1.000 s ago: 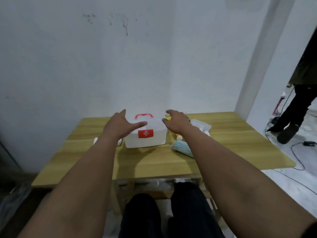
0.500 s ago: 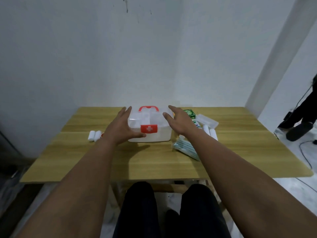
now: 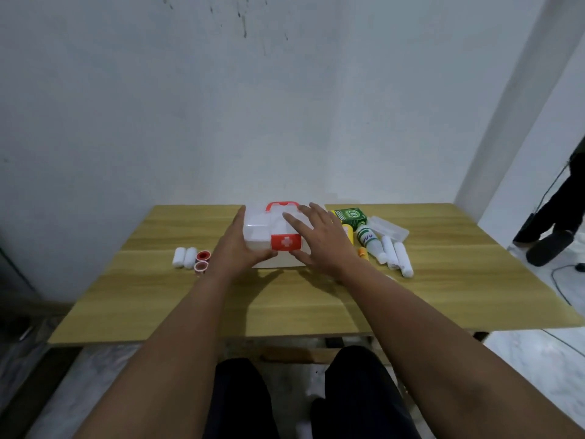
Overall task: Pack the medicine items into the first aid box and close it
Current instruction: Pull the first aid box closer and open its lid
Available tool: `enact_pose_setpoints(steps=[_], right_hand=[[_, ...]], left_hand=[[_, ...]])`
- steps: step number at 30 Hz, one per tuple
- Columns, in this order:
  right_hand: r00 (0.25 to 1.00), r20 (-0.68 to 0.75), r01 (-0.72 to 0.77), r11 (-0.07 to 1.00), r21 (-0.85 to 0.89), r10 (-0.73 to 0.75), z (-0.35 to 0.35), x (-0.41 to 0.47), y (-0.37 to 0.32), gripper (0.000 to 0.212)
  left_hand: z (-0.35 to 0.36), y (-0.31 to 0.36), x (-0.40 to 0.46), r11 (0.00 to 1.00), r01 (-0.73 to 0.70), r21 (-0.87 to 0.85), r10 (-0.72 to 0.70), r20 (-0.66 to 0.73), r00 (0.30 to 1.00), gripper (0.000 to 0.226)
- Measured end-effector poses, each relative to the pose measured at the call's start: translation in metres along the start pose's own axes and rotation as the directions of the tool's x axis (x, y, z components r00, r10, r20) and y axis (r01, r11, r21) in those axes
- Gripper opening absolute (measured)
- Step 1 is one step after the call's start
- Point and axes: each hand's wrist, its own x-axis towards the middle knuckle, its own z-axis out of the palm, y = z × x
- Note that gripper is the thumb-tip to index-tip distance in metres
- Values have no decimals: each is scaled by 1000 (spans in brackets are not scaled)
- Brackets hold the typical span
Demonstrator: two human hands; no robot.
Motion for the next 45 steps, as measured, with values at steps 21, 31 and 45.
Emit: enact_pose_setpoints(steps=[21, 31, 45], right_hand=[[948, -316, 93, 903, 419, 49, -26, 25, 14, 33], [948, -43, -179, 641, 746, 314, -79, 108, 32, 36], [654, 394, -667, 246, 703, 646, -12, 125, 73, 66]], left_hand=[[12, -27, -11, 991, 103, -84, -111, -89, 990, 88], [-3, -20, -4, 995, 95, 6, -94, -71, 993, 104], [-3, -21, 0, 997, 69, 40, -65, -105, 992, 94]])
